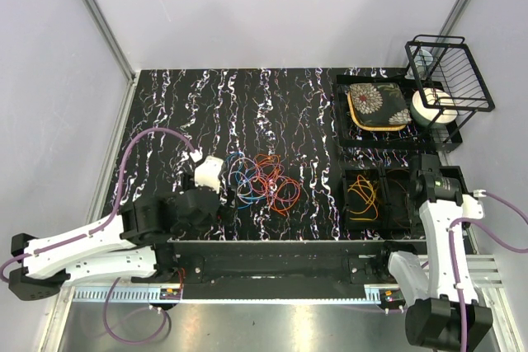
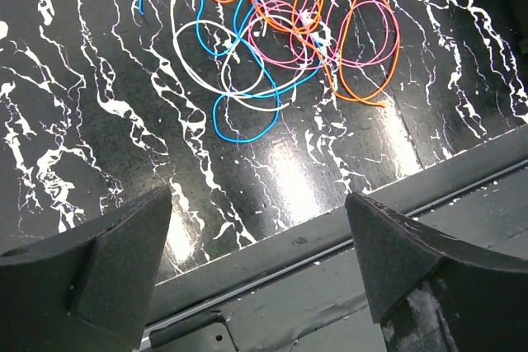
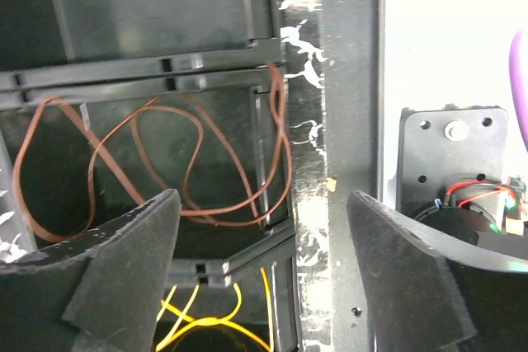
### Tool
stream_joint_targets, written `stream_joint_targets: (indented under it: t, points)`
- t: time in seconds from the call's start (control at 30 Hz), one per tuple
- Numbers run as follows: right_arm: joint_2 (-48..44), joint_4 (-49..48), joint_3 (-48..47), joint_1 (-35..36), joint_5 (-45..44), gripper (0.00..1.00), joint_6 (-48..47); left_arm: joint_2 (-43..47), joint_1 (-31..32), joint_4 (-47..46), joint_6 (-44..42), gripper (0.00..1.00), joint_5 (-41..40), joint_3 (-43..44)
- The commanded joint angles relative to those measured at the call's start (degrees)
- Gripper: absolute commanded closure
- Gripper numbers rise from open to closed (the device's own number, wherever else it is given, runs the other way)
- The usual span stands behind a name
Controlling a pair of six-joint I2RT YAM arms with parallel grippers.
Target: Untangle the cables
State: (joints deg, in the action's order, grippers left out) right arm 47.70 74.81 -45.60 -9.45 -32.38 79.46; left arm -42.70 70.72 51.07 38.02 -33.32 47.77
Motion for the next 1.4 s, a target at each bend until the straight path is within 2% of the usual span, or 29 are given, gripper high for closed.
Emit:
stream_joint_targets:
  t: [0.0, 0.1, 0.2, 0.33, 0.37, 0.43, 0.47, 0.77, 0.9, 1.13, 1.37]
  points:
    - [2.13, 0.96, 1.22, -0.21, -4.88, 0.17, 6.84, 0.60, 0.47, -2.82, -0.31, 0.10, 0.80, -0.40]
    - [3.18, -1.23, 1.92, -0.30, -6.20, 0.20, 6.94, -0.37, 0.56, -2.73, -0.32, 0.10, 0.80, -0.40]
    - [4.06, -4.04, 2.63, -0.39, -6.55, 0.28, 5.27, -1.33, 0.56, -2.73, -0.23, 0.10, 0.54, -0.40]
    - [4.85, -5.11, 2.36, -0.39, -7.87, 0.62, 3.78, -3.09, 0.47, -2.47, -0.05, 0.10, -0.16, -0.22]
    - [5.12, -5.46, 2.36, -0.39, -7.87, 0.81, 3.42, -3.35, 0.56, -2.38, -0.05, 0.10, -0.25, -0.22]
    - [4.77, -6.95, 2.54, -0.39, -7.61, 0.92, 1.59, -4.40, 0.56, -2.29, -0.05, 0.10, -0.60, -0.04]
    - [4.51, -7.74, 2.71, -0.39, -7.35, 1.00, 0.62, -4.76, 0.56, -2.20, -0.05, 0.10, -0.69, -0.04]
    - [0.55, -22.13, 5.26, -0.39, 2.66, 1.00, -9.84, -7.93, 0.56, -1.94, -0.14, 0.11, -1.75, 0.48]
    - [3.61, -30.75, 7.45, -0.30, 9.16, 1.00, -15.63, -8.10, 0.56, -1.76, 0.12, 0.11, -2.36, 0.48]
    - [10.65, -41.65, 7.11, -0.30, 13.74, 1.00, -20.13, -8.89, 0.47, -1.23, 0.48, 0.10, -3.33, 0.66]
    - [17.15, -44.83, 6.05, -0.39, 14.89, 1.00, -19.96, -11.09, 0.47, -0.62, 0.65, 0.10, -4.12, 1.01]
